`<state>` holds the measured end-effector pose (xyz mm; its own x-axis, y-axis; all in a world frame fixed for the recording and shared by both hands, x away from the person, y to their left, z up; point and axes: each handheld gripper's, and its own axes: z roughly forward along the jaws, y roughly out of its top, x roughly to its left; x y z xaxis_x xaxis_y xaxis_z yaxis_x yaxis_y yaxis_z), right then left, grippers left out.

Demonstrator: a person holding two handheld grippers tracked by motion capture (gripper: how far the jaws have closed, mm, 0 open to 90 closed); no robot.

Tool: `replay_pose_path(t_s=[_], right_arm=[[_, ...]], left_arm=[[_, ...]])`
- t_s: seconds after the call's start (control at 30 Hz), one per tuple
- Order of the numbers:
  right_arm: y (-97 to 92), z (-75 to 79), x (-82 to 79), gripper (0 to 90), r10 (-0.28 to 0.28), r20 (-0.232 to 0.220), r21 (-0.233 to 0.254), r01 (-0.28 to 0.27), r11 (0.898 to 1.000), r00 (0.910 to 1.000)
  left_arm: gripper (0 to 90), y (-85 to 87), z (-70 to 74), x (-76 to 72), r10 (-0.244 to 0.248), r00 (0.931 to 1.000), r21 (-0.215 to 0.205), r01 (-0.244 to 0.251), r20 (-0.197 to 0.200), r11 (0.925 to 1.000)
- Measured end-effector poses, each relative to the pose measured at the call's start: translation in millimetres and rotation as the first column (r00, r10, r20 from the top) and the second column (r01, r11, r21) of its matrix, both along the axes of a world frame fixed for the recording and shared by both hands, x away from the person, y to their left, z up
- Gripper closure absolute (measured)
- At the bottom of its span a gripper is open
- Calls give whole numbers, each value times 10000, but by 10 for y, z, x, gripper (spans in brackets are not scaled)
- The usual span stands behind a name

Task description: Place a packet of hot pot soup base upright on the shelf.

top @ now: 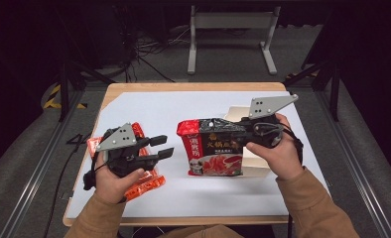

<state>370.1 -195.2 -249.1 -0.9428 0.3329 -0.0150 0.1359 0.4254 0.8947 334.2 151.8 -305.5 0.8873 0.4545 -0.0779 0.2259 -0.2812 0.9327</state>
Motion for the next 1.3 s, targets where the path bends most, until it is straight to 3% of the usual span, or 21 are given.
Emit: replay_pose_path(t_s=[0.43,0.67,0.9,1.07,1.17,1.3], right_arm=[[-111,260,212,799,-367,933,84,360,9993,9950],[-196,304,335,798,-670,1033,146,658,9977,9924],[-309,342,480,797,-1023,1188,354,988,9945,9876],[-393,356,593,797,-1358,1200,294,1332,9907,9834],[-437,354,656,797,-1540,1225,222,1525,9881,9804],[-475,344,722,798,-1658,1316,188,1647,9862,9773]], left_arm=[[458,51,-116,126,596,9967,297,-581,-549,9979],[413,62,-190,183,913,9927,531,-872,-785,9948],[379,98,-235,232,1255,9838,544,-1194,-1283,9914],[325,112,-273,264,1459,9810,583,-1394,-1278,9885],[305,126,-294,289,1741,9735,645,-1662,-1480,9840],[284,134,-321,310,1799,9707,634,-1717,-1595,9831]])
